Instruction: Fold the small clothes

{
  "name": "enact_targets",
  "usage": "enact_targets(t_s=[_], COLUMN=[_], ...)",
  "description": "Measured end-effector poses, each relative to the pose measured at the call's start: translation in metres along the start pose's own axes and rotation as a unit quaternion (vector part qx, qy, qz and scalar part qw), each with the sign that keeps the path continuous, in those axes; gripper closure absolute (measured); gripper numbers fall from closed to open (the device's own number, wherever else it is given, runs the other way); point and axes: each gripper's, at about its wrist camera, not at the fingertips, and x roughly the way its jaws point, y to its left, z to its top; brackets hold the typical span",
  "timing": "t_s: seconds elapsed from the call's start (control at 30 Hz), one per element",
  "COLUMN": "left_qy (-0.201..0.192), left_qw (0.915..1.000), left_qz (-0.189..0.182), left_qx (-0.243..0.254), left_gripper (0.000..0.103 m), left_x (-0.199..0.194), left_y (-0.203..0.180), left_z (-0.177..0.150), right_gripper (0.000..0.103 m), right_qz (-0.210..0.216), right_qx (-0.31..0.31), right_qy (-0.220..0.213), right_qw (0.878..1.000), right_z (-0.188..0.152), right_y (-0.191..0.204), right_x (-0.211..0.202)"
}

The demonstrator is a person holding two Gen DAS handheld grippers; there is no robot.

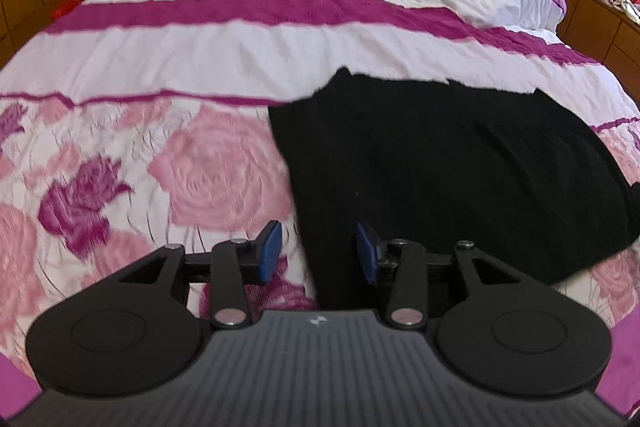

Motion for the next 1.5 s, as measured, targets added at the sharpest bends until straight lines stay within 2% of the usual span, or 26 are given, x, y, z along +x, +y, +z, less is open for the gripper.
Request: enact_targets(t_s=[0.2,0.3,0.4,0.47,0.5,0.57,0.6,0.63,0.77,0.9,1.03,1.2,1.27,1.3,1.33,1.37,1.43,1.5], left_qy=[0.004,-0.003,-0.006,-0.011,-0.013,-0.01,-0.002,-0.003,-0.002,0.003,-0.002,-0.02,-0.026,-0.028,-0.032,-0.035,-0.038,-0.039], left_qw=[0.9986,0.9989,0.9988,0.9988,0.9988,0.9991,0.9994,0.9993,0.9988,0.9991,0.9993,0.9993,0.9995,0.9995,0.9995,0.9994,0.9992,0.9991], left_qz=[-0.046,-0.047,-0.049,-0.048,-0.047,-0.042,-0.03,-0.025,-0.02,-0.016,-0.015,-0.001,0.003,0.004,0.006,0.008,0.01,0.014], left_qx=[-0.028,-0.006,-0.005,-0.008,-0.009,0.002,0.017,0.028,0.046,0.039,0.034,0.03,0.02,0.014,0.008,0.003,-0.001,-0.004], left_gripper=[0.056,0.056,0.056,0.056,0.057,0.078,0.085,0.09,0.092,0.092,0.091,0.087,0.085,0.082,0.077,0.074,0.063,0.059], left_x=[0.002,0.002,0.005,0.007,0.008,0.009,0.007,0.004,-0.01,-0.007,-0.006,-0.02,-0.027,-0.03,-0.032,-0.034,-0.035,-0.033], left_y=[0.004,-0.005,-0.01,-0.012,-0.014,-0.017,-0.02,-0.022,-0.018,-0.011,-0.011,-0.014,-0.014,-0.013,-0.013,-0.013,-0.015,-0.017], left_z=[-0.012,-0.015,-0.017,-0.016,-0.016,-0.014,-0.014,-0.014,-0.015,-0.019,-0.021,-0.017,-0.013,-0.01,-0.008,-0.005,-0.001,0.002], right_gripper=[0.046,0.047,0.048,0.053,0.06,0.082,0.085,0.087,0.093,0.095,0.095,0.091,0.085,0.065,0.041,0.034,0.034,0.034], right_qz=[0.011,0.027,0.044,0.045,0.046,0.047,0.051,0.059,0.083,0.052,0.052,0.043,0.045,0.046,0.046,0.045,0.047,0.047], right_qx=[0.039,0.058,0.07,0.064,0.063,0.062,0.063,0.063,0.072,0.065,0.07,0.029,0.021,0.018,0.016,0.013,0.009,0.011], right_qy=[0.02,0.011,0.006,0.004,0.004,0.003,0.001,-0.005,-0.032,-0.009,0.002,-0.002,-0.019,-0.028,-0.037,-0.044,-0.044,-0.036], right_qw=[0.999,0.998,0.997,0.997,0.997,0.997,0.997,0.996,0.993,0.997,0.996,0.999,0.999,0.998,0.998,0.998,0.998,0.998], right_z=[-0.021,-0.025,-0.024,-0.023,-0.021,-0.019,-0.016,-0.014,-0.011,-0.022,-0.03,-0.021,-0.015,-0.012,-0.01,-0.007,-0.002,0.002], right_y=[-0.01,-0.009,-0.007,-0.004,-0.003,-0.003,-0.003,-0.005,-0.017,-0.03,-0.039,-0.024,-0.019,-0.016,-0.014,-0.012,-0.007,-0.004], right_x=[0.009,0.012,0.014,0.015,0.016,0.015,0.013,0.008,-0.015,-0.01,-0.001,-0.008,-0.013,-0.014,-0.014,-0.013,-0.006,0.006])
